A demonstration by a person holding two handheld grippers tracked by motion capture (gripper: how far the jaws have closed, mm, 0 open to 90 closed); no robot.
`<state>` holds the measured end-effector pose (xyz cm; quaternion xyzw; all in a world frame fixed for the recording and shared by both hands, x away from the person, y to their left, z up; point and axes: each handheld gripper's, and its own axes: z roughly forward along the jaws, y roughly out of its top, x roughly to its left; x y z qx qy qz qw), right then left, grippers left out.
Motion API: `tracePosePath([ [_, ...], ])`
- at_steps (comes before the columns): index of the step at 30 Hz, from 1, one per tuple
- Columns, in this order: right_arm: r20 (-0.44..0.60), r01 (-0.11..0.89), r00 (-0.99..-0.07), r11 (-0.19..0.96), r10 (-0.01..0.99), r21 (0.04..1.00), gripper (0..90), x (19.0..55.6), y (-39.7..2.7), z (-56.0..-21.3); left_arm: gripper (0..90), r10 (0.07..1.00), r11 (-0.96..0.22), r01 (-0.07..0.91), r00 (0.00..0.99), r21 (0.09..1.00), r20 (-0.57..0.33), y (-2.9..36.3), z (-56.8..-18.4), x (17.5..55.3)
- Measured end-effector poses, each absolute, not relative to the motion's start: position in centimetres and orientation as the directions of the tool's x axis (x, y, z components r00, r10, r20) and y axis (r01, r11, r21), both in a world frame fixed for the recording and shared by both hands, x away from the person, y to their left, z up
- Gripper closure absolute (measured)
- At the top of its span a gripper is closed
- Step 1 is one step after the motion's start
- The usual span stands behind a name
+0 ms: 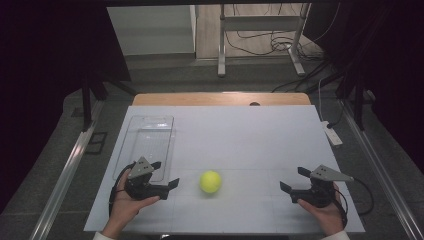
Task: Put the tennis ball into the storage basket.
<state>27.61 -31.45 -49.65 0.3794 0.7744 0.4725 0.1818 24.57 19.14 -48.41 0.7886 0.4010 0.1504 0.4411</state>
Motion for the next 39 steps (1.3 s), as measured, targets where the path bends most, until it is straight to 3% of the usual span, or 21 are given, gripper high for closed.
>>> tracePosePath([
  [39,0.085,0.417,-0.647,0.259,0.758,0.871,10.1,27.6,-31.5,-49.7,9.4,0.677,-0.379,0.501,0.723,0.778,-0.136,15.5,-46.8,26.1],
])
